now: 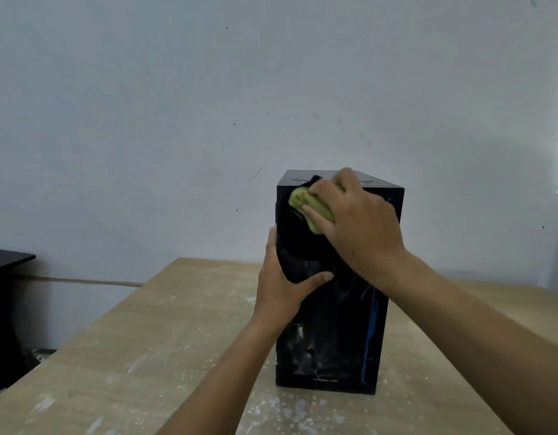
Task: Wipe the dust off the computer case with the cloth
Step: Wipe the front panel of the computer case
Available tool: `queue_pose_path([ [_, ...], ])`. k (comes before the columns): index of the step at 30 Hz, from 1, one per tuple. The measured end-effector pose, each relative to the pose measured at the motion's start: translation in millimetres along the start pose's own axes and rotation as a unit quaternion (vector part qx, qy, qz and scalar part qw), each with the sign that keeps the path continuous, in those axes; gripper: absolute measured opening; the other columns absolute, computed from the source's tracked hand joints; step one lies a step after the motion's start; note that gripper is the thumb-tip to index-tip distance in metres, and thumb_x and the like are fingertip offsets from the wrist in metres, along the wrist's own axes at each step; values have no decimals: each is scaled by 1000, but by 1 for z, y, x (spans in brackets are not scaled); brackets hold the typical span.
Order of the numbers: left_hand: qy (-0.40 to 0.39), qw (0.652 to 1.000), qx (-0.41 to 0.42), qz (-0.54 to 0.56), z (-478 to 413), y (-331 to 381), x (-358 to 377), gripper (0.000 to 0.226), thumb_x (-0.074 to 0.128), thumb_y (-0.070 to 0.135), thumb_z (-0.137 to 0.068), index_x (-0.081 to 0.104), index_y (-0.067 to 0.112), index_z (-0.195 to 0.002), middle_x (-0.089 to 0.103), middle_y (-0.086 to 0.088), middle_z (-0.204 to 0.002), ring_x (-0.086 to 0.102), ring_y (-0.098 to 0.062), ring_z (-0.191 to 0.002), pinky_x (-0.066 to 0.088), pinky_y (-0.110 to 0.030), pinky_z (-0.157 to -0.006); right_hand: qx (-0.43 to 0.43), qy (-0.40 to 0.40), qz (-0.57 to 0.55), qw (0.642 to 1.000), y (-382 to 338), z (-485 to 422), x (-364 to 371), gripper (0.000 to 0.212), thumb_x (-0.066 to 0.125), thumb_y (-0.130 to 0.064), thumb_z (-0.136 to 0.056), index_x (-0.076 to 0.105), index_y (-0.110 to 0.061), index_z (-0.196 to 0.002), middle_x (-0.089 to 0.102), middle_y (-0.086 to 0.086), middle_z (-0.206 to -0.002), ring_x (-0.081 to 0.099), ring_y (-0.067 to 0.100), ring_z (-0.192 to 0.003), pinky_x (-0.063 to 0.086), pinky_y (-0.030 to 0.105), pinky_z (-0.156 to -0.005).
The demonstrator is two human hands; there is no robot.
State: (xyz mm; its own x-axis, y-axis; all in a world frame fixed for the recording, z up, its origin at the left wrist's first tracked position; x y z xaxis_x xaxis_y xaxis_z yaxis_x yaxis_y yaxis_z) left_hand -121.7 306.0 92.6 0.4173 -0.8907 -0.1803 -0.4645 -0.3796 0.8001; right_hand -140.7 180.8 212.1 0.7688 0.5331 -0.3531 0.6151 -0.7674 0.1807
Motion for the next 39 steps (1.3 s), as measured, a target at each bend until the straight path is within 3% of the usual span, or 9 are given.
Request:
queue_pose_path([
  [9, -4, 1000, 7, -12, -1, 2, 1, 117, 85, 55, -60, 18, 31, -154, 40, 16, -150, 39, -3, -136, 40, -29, -110, -34, 33, 9, 999, -26, -17, 13, 25, 72, -33, -84, 63, -11, -91, 56, 8, -87, 44, 18, -42, 33, 20, -37],
  [14, 0, 1000, -13, -18, -3, -4, 1, 70, 87, 21, -70, 38, 44, -116, 63, 14, -110, 59, 13, -94, 46, -6, -72, -60, -6, 8, 998, -32, 12, 28, 23, 71, -33, -85, 60, -13, -88, 55, 8, -87, 47, 19, -44, 40, 27, -33],
  [16, -5, 1000, -15, -3, -3, -5, 2, 65, 86, 15, -72, 40, 42, -110, 62, 17, -102, 58, 17, -86, 45, -5, -67, -61, -28, 3, 998, -27, 24, 29, 22, 66, -34, -88, 59, -13, -90, 53, 7, -87, 48, 19, -45, 41, 28, -34],
  [21, -6, 1000, -1, 1, -1, 0, 1, 95, 90, 32, -66, 34, 31, -143, 53, 29, -121, 50, 14, -112, 44, -5, -86, -30, -30, -7, 999, -6, 28, 11, 25, 59, -38, -90, 62, -14, -94, 54, 7, -91, 52, 19, -48, 45, 29, -37],
  [25, -4, 1000, -3, 0, 1, 1, -1, 110, 90, 42, -62, 24, 31, -150, 49, 15, -141, 46, -4, -130, 45, -34, -107, 9, 5, -6, 1000, 3, 1, -2, 28, 63, -38, -90, 63, -12, -101, 55, 9, -95, 54, 22, -51, 47, 29, -40],
  [27, -4, 1000, -2, -2, 1, 2, -1, 110, 89, 42, -63, 24, 30, -151, 47, 14, -142, 45, -5, -131, 44, -36, -109, 19, 12, -16, 1000, -1, -13, -2, 28, 61, -38, -91, 62, -12, -102, 53, 9, -96, 52, 23, -52, 45, 29, -41],
  [32, -7, 1000, 7, -17, 0, 5, -1, 106, 87, 42, -65, 25, 29, -150, 48, 22, -138, 46, 6, -124, 43, -15, -100, -20, 25, 9, 999, -27, -13, 17, 28, 69, -37, -85, 62, -11, -91, 56, 9, -88, 47, 19, -44, 40, 25, -35],
  [36, 0, 1000, -2, -21, -1, -1, 0, 71, 87, 21, -70, 39, 36, -120, 62, 15, -107, 60, 8, -97, 46, -6, -71, -41, -4, 4, 999, -32, 13, 29, 23, 70, -32, -86, 59, -12, -93, 55, 10, -89, 47, 20, -46, 43, 30, -34],
  [39, 6, 1000, 6, -9, -1, -2, 0, 76, 88, 22, -69, 40, 35, -126, 59, 23, -109, 55, 19, -96, 44, -3, -75, -34, -36, 3, 999, -17, 36, 23, 23, 56, -37, -92, 59, -15, -96, 53, 7, -93, 50, 18, -50, 42, 29, -37],
])
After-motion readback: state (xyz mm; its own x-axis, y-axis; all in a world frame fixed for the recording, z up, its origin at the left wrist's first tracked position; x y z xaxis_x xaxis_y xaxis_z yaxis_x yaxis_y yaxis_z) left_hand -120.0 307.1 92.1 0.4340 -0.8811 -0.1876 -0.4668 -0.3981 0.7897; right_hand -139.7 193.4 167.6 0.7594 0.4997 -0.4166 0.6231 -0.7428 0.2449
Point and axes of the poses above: each hand's wrist, its own z-axis away from the middle knuckle, its own x-axis out of the palm, y = z × x, the point moved 5 cm from there along -z, towards the middle knuckle
